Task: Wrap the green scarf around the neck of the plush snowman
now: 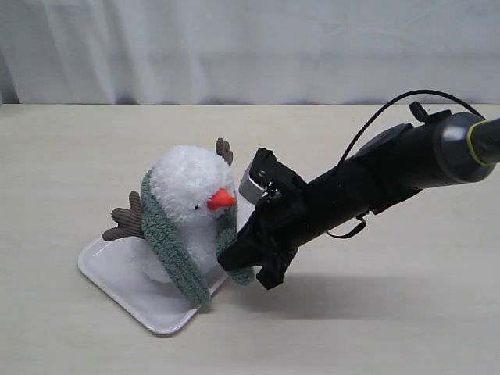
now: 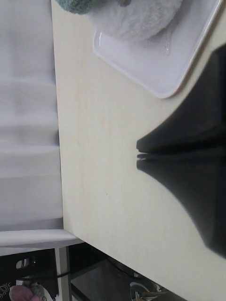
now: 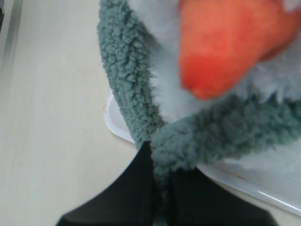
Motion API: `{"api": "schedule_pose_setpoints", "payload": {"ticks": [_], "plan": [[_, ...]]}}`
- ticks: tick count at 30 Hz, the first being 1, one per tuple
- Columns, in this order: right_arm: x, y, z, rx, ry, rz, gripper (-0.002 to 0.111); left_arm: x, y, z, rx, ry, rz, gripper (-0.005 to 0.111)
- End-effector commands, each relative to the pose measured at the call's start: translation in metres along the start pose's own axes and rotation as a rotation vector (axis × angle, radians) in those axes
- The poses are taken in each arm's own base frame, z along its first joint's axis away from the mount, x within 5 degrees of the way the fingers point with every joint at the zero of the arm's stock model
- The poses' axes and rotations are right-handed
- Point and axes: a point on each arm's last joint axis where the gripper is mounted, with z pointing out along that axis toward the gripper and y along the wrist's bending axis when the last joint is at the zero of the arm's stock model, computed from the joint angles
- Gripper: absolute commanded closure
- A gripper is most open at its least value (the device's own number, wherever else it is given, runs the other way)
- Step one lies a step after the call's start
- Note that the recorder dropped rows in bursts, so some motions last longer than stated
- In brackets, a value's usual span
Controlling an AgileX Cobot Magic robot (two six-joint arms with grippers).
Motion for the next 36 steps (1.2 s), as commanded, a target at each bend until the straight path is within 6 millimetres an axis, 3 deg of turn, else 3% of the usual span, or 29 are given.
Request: {"api": "schedule_pose_setpoints", "payload": {"ticks": [1, 7, 13, 23, 36], "plan": [[0.001, 0.004, 0.002, -0.061, -0.02, -0.012, 0.104, 0.0, 0.0, 0.0, 0.0, -0.013, 0.004, 0.107], [-0.001, 0.005, 0.002, -0.062, -0.039, 0.002, 0.098, 0.0, 0.0, 0.0, 0.0, -0.013, 0.004, 0.107], [0.001, 0.004, 0.002, -0.056, -0.028, 0.008, 0.068, 0.0, 0.0, 0.0, 0.0, -0.013, 0.004, 0.107], [-0.001, -0.004, -0.008, 0.103, 0.035, 0.009, 0.035, 0.0, 0.0, 0.0, 0.0, -0.013, 0.004, 0.107], [-0.016, 0.005, -0.031, 0.183, 0.059, 0.01, 0.035, 0.0, 0.0, 0.0, 0.001, -0.013, 0.002, 0.107]]}}
